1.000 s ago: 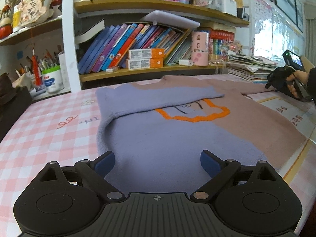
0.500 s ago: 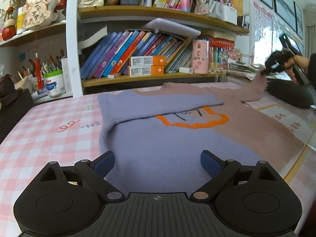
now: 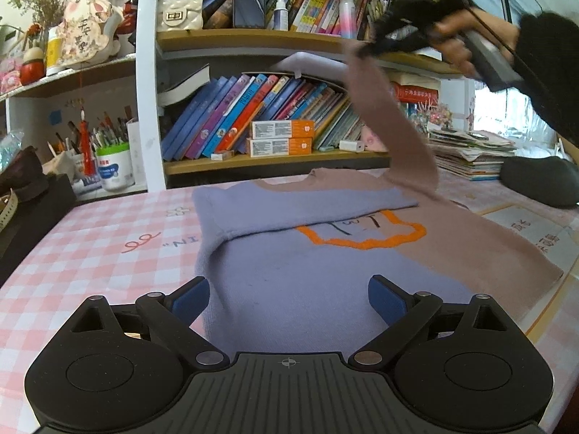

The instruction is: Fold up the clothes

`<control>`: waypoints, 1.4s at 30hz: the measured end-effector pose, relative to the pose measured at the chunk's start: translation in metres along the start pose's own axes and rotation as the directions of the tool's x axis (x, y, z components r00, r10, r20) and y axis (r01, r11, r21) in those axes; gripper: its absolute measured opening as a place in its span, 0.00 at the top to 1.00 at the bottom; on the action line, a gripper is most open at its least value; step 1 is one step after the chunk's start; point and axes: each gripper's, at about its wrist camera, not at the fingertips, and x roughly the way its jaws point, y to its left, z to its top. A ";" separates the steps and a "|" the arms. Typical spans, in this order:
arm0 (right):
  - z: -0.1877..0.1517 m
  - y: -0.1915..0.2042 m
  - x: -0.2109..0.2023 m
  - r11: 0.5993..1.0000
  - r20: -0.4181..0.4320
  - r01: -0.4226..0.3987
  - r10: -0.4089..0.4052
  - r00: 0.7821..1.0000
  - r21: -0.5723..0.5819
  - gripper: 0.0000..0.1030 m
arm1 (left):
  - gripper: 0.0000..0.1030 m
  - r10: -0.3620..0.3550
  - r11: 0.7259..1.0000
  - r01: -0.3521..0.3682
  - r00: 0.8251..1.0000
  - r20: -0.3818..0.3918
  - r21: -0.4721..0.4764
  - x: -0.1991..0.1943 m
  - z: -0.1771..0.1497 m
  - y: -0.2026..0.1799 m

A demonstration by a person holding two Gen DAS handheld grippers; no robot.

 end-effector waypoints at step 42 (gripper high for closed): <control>-0.179 0.003 -0.040 0.989 -0.279 -0.117 0.138 0.950 0.092 0.57 | 0.07 0.008 1.000 -0.007 0.999 -0.033 0.015 0.004 0.000 -0.001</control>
